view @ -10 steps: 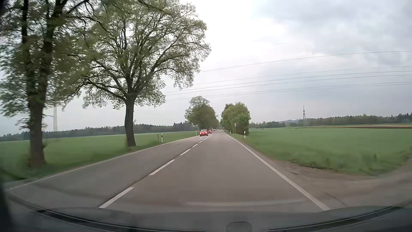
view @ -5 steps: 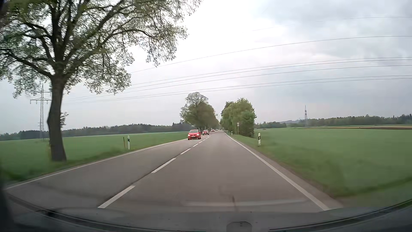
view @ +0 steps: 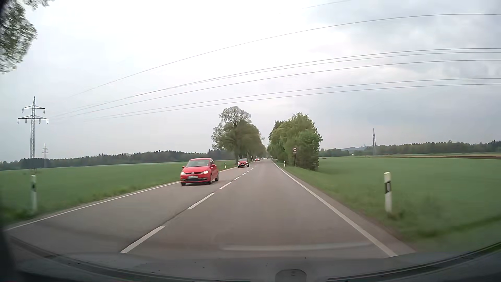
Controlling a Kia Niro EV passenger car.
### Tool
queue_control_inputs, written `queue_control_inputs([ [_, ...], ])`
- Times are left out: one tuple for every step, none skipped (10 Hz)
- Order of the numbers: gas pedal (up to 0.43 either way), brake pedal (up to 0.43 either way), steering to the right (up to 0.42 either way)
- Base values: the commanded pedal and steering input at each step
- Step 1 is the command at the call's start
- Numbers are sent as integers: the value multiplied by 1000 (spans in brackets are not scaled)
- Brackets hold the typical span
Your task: Follow the waypoints while adhering to traffic rules and regulations
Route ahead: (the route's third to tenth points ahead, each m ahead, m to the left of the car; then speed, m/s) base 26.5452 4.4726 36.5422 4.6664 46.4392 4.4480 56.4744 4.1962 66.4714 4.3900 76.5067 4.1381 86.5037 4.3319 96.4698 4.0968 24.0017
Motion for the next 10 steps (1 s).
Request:
queue_control_inputs([
  [189,0,-2],
  [189,0,-2],
  [189,0,-2],
  [189,0,-2],
  [189,0,-2],
  [189,0,-2],
  [189,0,-2],
  [189,0,-2],
  [189,0,-2],
  [189,0,-1],
])
